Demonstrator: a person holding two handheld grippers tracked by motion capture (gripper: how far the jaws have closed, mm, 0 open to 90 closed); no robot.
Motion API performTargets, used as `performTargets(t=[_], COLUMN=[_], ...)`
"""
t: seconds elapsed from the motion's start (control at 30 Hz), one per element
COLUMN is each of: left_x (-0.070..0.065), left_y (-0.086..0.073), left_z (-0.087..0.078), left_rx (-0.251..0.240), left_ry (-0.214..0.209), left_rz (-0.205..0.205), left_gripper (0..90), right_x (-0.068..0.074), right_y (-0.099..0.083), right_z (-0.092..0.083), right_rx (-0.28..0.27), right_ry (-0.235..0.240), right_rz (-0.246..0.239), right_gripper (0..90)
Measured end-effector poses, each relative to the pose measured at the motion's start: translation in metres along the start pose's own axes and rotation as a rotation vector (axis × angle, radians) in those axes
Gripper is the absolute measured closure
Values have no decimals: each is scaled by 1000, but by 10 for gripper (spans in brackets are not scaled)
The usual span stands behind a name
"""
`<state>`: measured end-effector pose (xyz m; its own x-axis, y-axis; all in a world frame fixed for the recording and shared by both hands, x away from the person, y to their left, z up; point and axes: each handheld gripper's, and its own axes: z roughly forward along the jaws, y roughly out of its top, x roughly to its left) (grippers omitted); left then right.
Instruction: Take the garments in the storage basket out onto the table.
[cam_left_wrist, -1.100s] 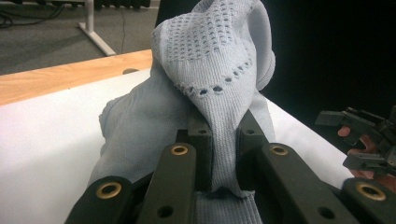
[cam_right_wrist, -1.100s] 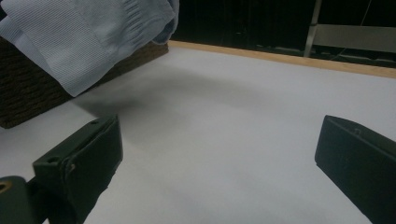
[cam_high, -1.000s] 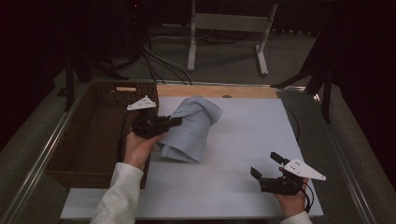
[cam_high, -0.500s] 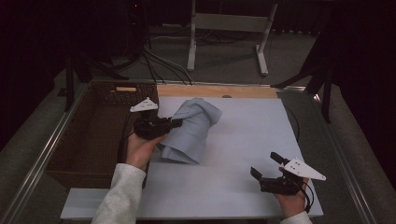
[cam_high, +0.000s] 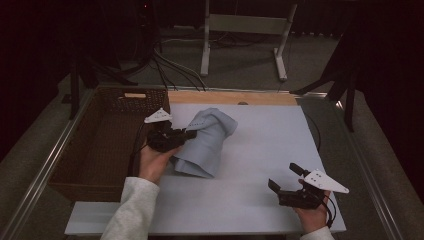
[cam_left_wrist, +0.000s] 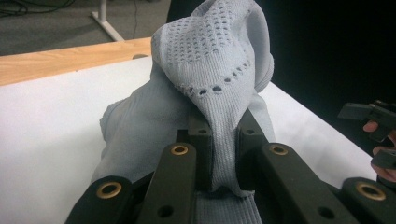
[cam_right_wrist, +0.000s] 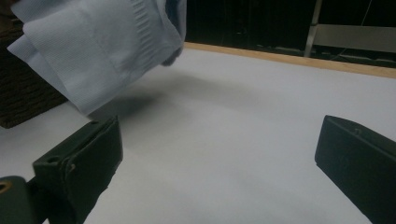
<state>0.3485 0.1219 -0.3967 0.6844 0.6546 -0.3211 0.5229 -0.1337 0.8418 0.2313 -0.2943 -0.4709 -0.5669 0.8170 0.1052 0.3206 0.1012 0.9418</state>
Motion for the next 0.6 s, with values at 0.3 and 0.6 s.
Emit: performTargets(t=[0.3, 0.6], left_x=[-3, -6], left_y=[-4, -9], left_z=[5, 10], left_rx=[-3, -3], left_ry=[1, -5], left_rz=[-5, -5], left_gripper=[817, 818], right_x=[0, 0], right_y=[0, 0], right_z=[0, 0], right_rx=[3, 2], right_ry=[2, 2], right_rz=[1, 0], right_gripper=[11, 11])
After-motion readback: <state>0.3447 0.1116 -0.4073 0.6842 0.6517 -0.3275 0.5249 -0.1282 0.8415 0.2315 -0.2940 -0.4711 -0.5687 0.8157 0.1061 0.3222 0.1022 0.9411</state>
